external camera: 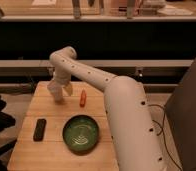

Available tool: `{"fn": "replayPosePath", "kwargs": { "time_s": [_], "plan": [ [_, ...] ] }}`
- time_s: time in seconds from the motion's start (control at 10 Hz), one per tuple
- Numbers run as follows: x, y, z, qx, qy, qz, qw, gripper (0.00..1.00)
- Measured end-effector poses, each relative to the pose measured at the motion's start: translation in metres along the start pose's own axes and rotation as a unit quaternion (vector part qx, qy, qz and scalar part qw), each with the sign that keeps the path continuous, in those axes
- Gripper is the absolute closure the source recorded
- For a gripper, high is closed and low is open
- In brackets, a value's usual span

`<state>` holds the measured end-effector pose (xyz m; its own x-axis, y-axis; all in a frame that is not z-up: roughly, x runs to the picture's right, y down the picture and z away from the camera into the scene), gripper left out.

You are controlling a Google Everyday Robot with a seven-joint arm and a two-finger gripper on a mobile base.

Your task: Place the ceramic cup in the ceramic bowl

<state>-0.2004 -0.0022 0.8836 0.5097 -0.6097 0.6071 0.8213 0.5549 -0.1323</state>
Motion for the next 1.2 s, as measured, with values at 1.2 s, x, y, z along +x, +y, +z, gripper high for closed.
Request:
{"fn": "replayPosePath", "kwargs": {
  "time_s": [1.2],
  "plan": [
    [0.001,0.006,0.016,-0.004,-0.016,-0.013,0.9998,0.2]
  ]
}}
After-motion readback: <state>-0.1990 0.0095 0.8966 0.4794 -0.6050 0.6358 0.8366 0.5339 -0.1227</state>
